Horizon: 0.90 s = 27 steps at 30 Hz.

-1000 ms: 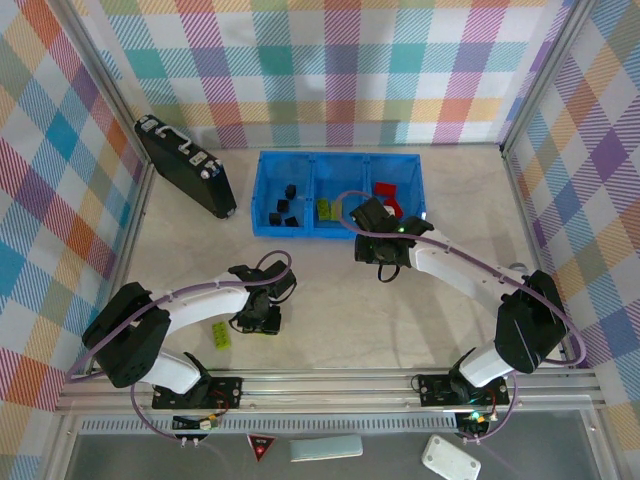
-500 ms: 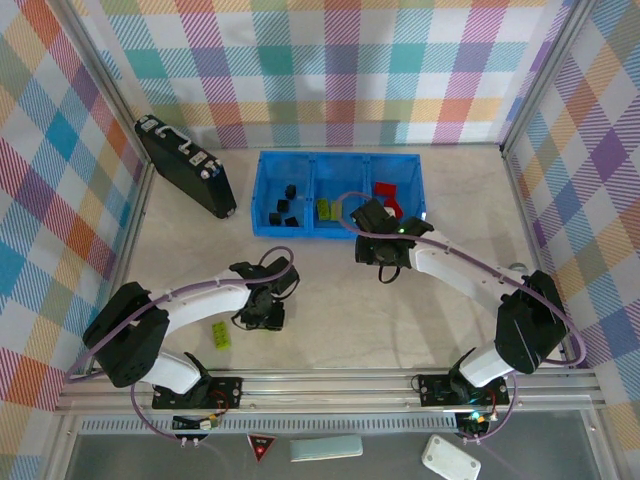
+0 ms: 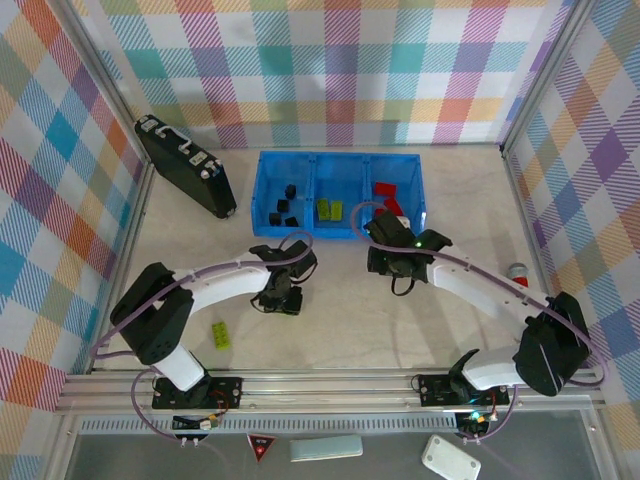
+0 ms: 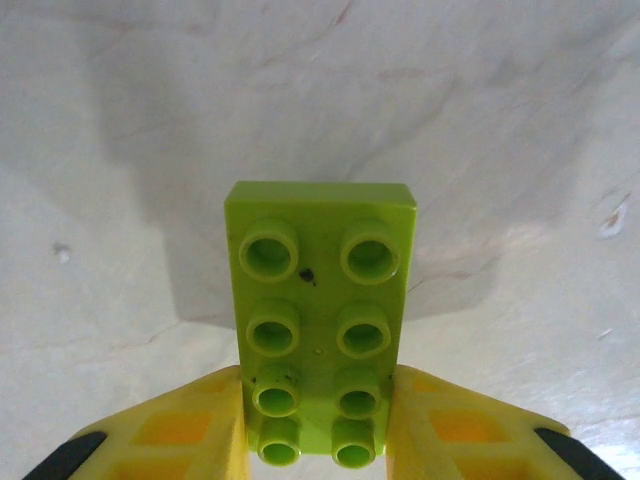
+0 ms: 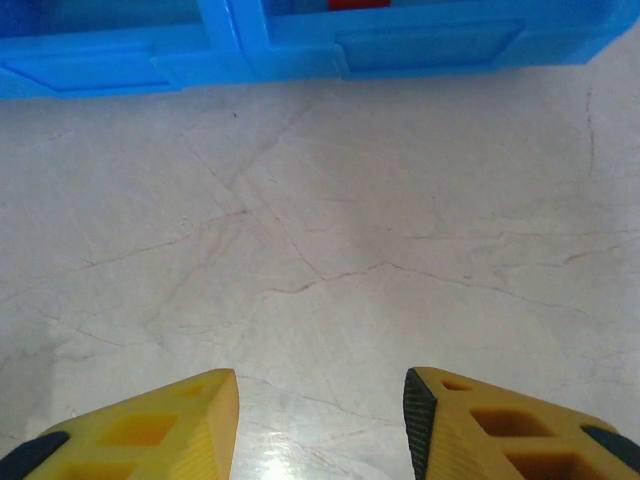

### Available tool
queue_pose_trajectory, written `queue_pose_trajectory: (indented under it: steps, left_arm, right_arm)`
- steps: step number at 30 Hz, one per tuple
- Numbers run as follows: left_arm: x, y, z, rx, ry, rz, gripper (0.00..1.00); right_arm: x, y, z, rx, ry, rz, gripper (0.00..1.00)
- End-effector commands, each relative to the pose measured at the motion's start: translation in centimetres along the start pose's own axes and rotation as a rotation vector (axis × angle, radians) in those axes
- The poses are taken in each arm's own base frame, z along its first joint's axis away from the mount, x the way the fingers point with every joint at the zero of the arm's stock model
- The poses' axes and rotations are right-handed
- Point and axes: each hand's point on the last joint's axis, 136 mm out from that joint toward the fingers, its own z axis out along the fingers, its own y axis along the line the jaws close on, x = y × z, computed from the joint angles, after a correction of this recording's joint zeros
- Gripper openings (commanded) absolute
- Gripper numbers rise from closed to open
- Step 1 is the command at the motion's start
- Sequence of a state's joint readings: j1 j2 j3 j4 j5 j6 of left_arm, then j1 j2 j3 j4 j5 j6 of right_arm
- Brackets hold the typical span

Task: Sort the legos into containers by color
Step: Pick up the lego from the middle-left of the table, then place the lego in the container.

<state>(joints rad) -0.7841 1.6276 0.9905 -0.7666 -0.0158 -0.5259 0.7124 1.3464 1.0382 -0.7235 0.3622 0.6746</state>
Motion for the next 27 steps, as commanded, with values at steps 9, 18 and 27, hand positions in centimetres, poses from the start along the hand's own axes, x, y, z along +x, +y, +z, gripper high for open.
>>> queue_pose_trajectory:
  steps: [9, 18, 27]
  left_arm:
    - [-3.9, -4.5, -0.8, 0.064, -0.011, 0.104, 0.34]
    - [-7.9, -7.8, -2.0, 0.099, -0.048, 0.161, 0.34]
    - [-13.1, -11.9, -4.2, 0.16, -0.151, 0.189, 0.34]
  right_arm:
    - [1.8, -3.4, -1.7, 0.063, -0.006, 0.068, 0.49]
    - [2.3, -5.4, -3.6, 0.084, -0.049, 0.102, 0.49]
    - [2.5, -6.4, -4.5, 0.093, -0.07, 0.111, 0.49]
